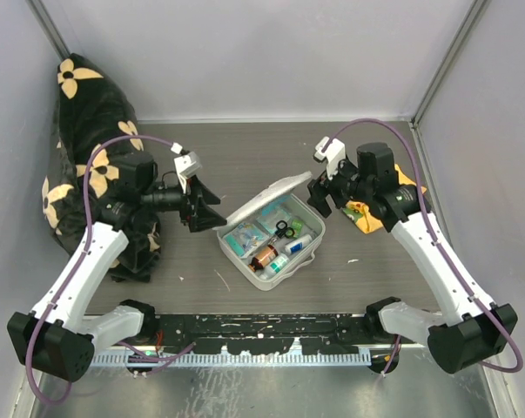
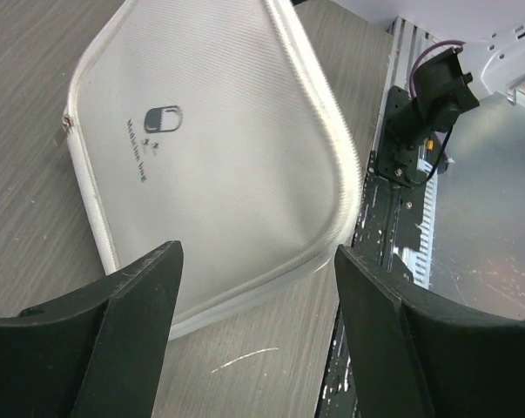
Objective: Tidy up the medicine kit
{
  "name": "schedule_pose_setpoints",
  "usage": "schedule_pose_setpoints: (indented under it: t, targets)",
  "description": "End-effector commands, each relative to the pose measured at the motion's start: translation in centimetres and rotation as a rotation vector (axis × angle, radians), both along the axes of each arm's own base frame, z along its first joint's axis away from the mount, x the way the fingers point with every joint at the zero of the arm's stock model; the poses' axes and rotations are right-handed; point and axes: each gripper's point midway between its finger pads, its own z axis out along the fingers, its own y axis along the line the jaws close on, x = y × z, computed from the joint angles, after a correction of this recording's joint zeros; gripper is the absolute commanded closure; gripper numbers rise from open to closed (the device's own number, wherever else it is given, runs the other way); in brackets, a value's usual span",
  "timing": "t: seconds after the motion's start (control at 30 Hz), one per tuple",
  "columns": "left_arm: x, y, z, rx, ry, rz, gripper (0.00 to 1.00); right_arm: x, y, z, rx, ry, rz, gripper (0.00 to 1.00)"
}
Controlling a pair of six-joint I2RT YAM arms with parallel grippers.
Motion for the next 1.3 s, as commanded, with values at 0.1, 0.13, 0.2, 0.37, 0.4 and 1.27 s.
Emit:
schedule_pose_setpoints:
  t: [0.1, 0.13, 0.2, 0.37, 0.4, 1.27]
  targets:
    - [-2.3, 0.3, 0.8, 0.016, -0.067, -0.088, 0.21, -2.3, -1.5, 1.1, -0.059, -0.030, 0.033, 0.17]
    - [-2.4, 0.4, 0.7, 0.022, -0.068, -0.093, 0.20, -2.6, -1.7, 0.9, -0.075, -0.029, 0.040, 0.17]
    - [-2.5, 0.5, 0.3, 0.038, -0.073, -0.097, 0.18, -3.4, -2.1, 0.3, -0.102, -0.014, 0.053, 0.17]
    - [-1.9, 1.2, -1.6, 0.107, -0.097, -0.075, 0.14, -5.3, -2.4, -1.9, -0.152, 0.017, 0.134, 0.16]
    - [-1.7, 1.3, -2.1, 0.122, -0.100, -0.070, 0.13, -5.6, -2.5, -2.6, -0.163, 0.027, 0.151, 0.16]
    - [4.4, 3.1, -17.1, 0.606, -0.135, -0.029, 0.08, -2.1, -3.3, -14.7, -0.283, 0.188, 0.079, 0.20]
